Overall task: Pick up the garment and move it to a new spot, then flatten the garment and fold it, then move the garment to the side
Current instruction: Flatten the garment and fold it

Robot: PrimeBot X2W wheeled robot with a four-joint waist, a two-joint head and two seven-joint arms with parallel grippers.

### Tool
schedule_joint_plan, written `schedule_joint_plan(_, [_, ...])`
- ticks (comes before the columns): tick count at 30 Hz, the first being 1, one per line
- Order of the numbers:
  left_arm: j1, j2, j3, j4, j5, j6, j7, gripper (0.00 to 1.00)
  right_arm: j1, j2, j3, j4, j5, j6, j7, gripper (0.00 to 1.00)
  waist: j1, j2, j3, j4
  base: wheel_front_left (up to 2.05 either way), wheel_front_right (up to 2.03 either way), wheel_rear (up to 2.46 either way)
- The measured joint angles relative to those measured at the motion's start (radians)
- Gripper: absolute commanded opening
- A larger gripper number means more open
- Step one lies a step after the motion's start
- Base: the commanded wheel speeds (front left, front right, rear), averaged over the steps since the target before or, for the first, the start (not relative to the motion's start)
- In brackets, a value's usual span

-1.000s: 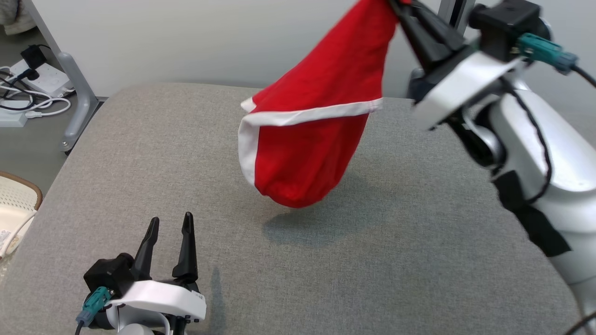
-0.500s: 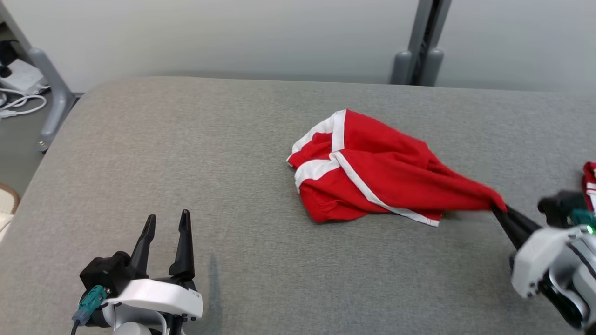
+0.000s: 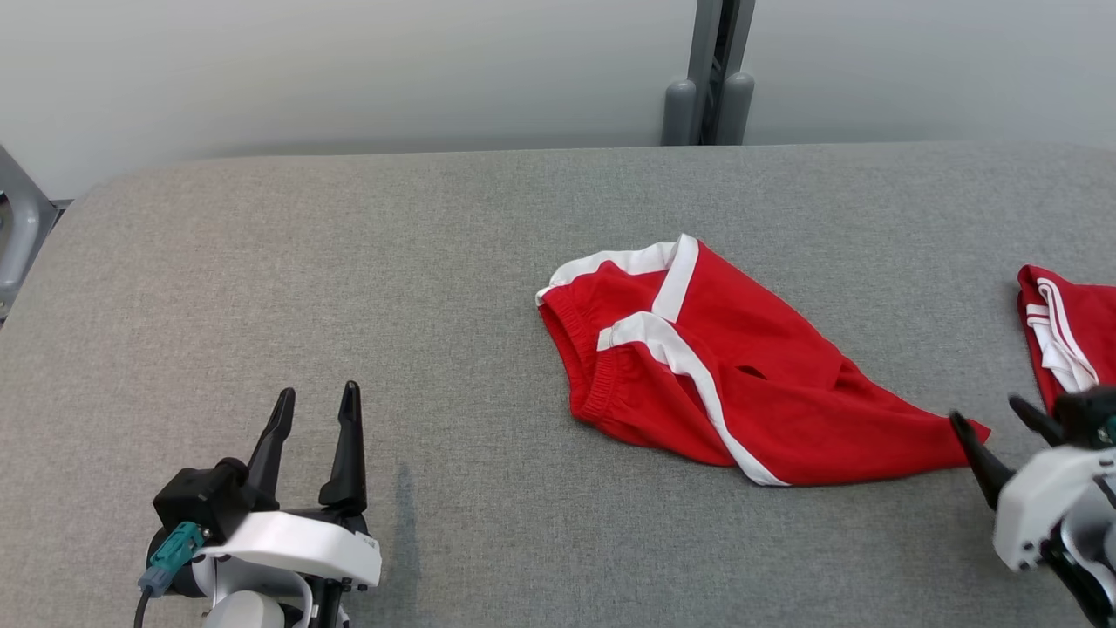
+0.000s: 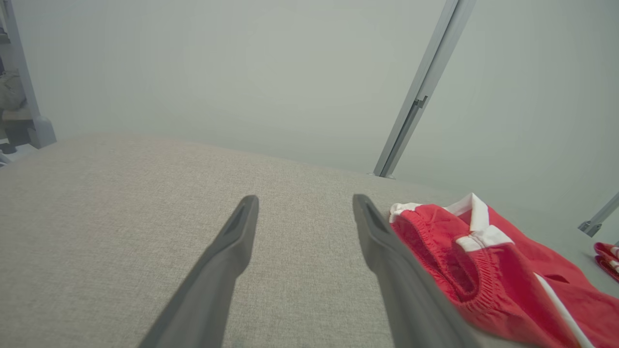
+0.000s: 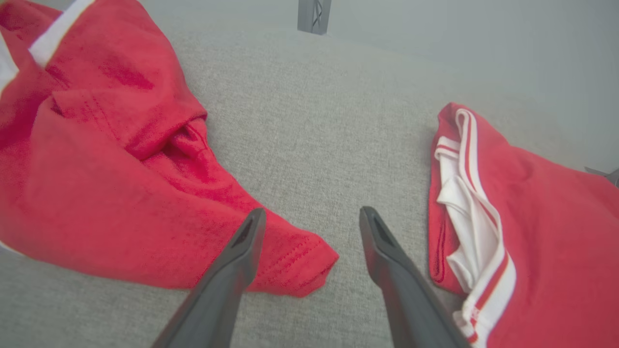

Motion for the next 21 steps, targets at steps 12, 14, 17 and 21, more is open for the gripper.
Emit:
schedule_joint_plan(12, [-0.011, 0.0, -0.024, 0.01, -0.003, -0.005, 0.0, 1.0, -0.04, 0.19, -0.123, -0.191, -0.21, 0.0, -0.134, 1.0, 0.0, 0.0, -0.007, 0.043, 0.0, 0.0, 0.0])
schedule_joint_plan(14, [-0.008, 0.0, -0.024, 0.006, -0.009, -0.002, 0.0, 1.0, -0.028, 0.211, -0.117, -0.217, -0.23, 0.0, -0.135, 1.0, 0.0, 0.0, -0.01, 0.054, 0.0, 0.0, 0.0])
schedule_joint_plan(17, [0.003, 0.0, -0.026, 0.0, -0.011, -0.001, 0.0, 1.0, -0.027, 0.227, -0.107, -0.232, -0.257, 0.0, -0.116, 1.0, 0.0, 0.0, -0.012, 0.066, 0.0, 0.0, 0.0])
schedule_joint_plan(21, [0.011, 0.0, -0.029, -0.001, -0.012, 0.002, 0.0, 1.0, -0.032, 0.239, -0.121, -0.237, -0.277, 0.0, -0.092, 1.0, 0.0, 0.0, -0.012, 0.083, 0.0, 0.0, 0.0])
